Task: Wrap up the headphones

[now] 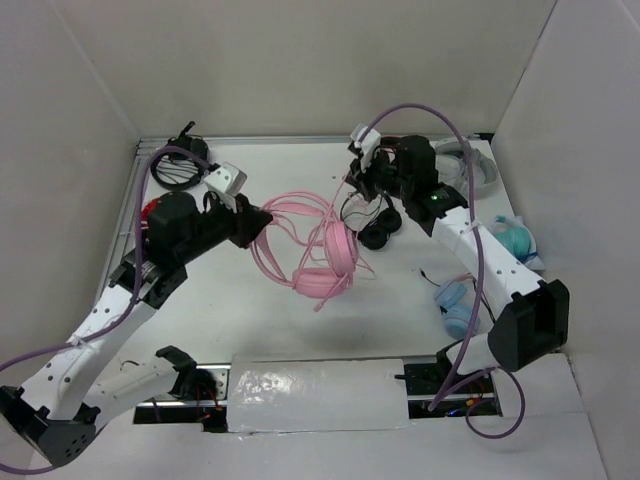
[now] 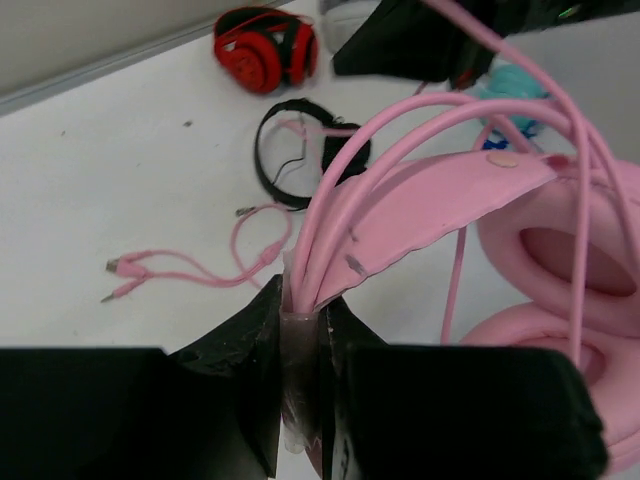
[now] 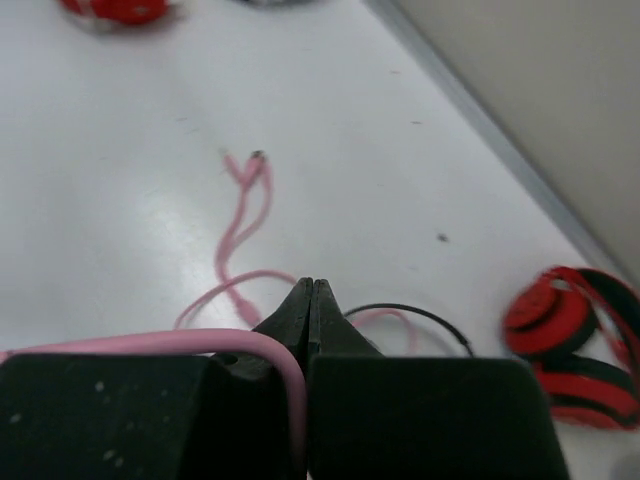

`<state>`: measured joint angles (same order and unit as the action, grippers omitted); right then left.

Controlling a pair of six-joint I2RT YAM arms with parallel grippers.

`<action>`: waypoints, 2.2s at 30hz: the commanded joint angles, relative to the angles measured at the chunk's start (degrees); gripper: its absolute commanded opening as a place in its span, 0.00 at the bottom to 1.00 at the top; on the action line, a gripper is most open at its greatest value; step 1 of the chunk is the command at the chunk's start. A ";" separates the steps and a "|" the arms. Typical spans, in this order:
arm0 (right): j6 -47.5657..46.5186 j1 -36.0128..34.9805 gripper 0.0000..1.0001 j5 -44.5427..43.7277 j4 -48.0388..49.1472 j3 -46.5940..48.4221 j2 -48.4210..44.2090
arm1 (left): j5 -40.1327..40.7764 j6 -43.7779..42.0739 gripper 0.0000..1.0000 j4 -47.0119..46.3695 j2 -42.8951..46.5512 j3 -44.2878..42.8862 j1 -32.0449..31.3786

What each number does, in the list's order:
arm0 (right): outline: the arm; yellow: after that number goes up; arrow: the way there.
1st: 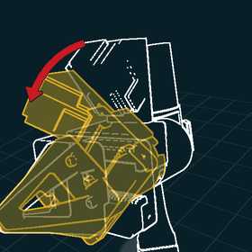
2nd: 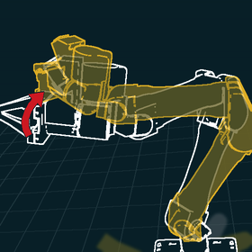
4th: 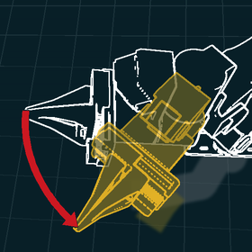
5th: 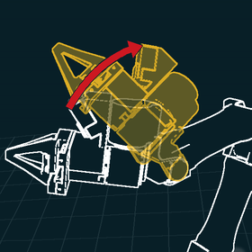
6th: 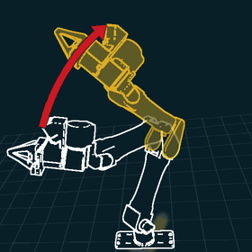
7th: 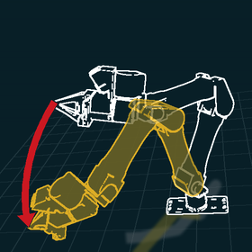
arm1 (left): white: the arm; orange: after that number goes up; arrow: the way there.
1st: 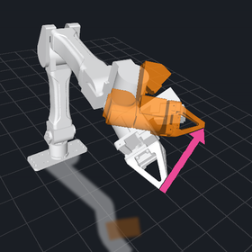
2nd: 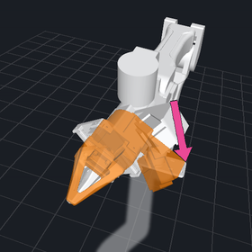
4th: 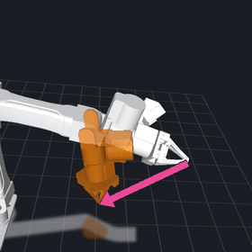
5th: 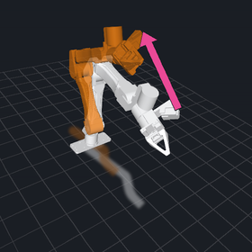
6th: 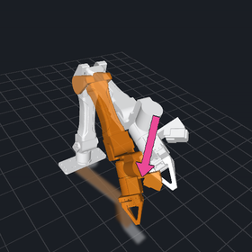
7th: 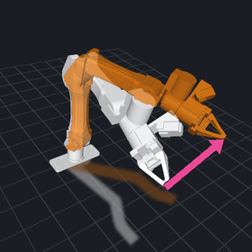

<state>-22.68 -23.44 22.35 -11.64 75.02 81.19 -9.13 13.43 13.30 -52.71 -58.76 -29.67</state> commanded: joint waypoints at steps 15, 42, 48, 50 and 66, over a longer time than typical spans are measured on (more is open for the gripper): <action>11.15 -8.55 0.69 26.95 27.98 -2.34 11.70 | -18.83 8.01 0.00 3.93 -2.66 -26.74 -0.65; 41.75 -21.98 0.21 14.94 70.62 -35.11 21.39 | 16.69 29.08 0.00 6.11 -21.46 -44.77 6.98; 48.93 -26.38 0.00 0.46 70.08 -47.74 14.81 | 16.32 39.63 0.00 10.60 -27.43 -45.39 15.58; 51.05 -28.22 0.00 -5.50 64.95 -48.82 12.00 | 16.33 41.83 0.00 13.04 -29.62 -46.00 18.39; 58.37 -44.75 0.00 -56.17 8.84 -45.06 -28.43 | 24.33 47.57 0.00 12.10 -34.74 -29.67 26.15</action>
<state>35.53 -66.02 -19.99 10.24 26.79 60.58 14.85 57.14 33.56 -89.06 -88.84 -4.38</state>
